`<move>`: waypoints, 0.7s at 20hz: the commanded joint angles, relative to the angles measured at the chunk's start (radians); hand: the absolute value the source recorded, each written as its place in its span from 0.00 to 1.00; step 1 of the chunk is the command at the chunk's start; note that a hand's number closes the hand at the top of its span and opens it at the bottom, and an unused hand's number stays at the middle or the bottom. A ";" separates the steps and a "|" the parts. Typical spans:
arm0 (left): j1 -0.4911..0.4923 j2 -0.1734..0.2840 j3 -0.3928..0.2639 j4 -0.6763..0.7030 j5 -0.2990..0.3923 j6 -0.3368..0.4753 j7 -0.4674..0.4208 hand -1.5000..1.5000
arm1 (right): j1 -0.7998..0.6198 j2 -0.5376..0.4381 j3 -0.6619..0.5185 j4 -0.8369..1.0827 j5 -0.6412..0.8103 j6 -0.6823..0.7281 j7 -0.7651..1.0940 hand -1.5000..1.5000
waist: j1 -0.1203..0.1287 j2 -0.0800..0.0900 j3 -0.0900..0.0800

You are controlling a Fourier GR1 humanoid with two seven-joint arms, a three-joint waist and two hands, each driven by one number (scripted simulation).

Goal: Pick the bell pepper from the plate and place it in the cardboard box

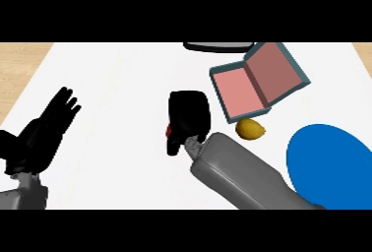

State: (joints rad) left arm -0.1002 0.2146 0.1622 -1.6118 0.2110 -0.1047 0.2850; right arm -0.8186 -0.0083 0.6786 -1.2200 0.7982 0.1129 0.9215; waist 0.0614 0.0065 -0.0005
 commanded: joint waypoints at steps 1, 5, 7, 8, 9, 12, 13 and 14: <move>-0.025 0.019 0.027 0.003 0.008 0.009 0.019 0.50 | -0.142 0.008 0.072 -0.029 0.000 -0.090 0.102 1.00 | -0.019 -0.006 0.000; 0.010 0.005 0.014 0.000 -0.013 0.012 -0.004 0.50 | -0.298 0.008 0.006 -0.065 0.020 -0.060 0.222 1.00 | -0.032 -0.009 -0.001; 0.021 0.027 0.046 0.002 0.024 -0.013 0.004 0.50 | -0.342 0.008 -0.043 -0.084 0.059 -0.055 0.264 1.00 | -0.042 -0.012 0.000; 0.056 0.013 0.032 -0.013 0.010 -0.014 -0.021 0.50 | -0.377 0.008 -0.039 -0.072 0.053 -0.057 0.304 1.00 | -0.033 -0.012 -0.001; 0.013 0.019 0.039 -0.001 0.007 0.014 0.024 0.50 | -0.371 0.008 -0.080 -0.073 0.098 -0.011 0.300 1.00 | -0.057 -0.013 0.000; -0.014 0.008 0.024 -0.001 -0.004 0.023 0.028 0.50 | -0.421 0.008 -0.110 -0.051 0.117 -0.055 0.346 1.00 | -0.050 -0.010 0.000; 0.059 0.007 0.036 -0.022 -0.002 0.006 -0.015 0.50 | -0.363 -0.027 -0.136 -0.072 0.150 -0.012 0.302 1.00 | -0.059 -0.012 0.000; 0.081 -0.014 0.012 -0.041 -0.021 0.017 -0.021 0.50 | -0.384 0.007 -0.142 -0.075 0.170 0.002 0.347 1.00 | -0.058 -0.014 0.000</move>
State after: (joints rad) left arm -0.0587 0.2153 0.1865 -1.6241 0.2038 -0.0936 0.2756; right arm -1.1683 -0.0164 0.5818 -1.2884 0.9116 0.0710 1.1010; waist 0.0116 -0.0051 -0.0006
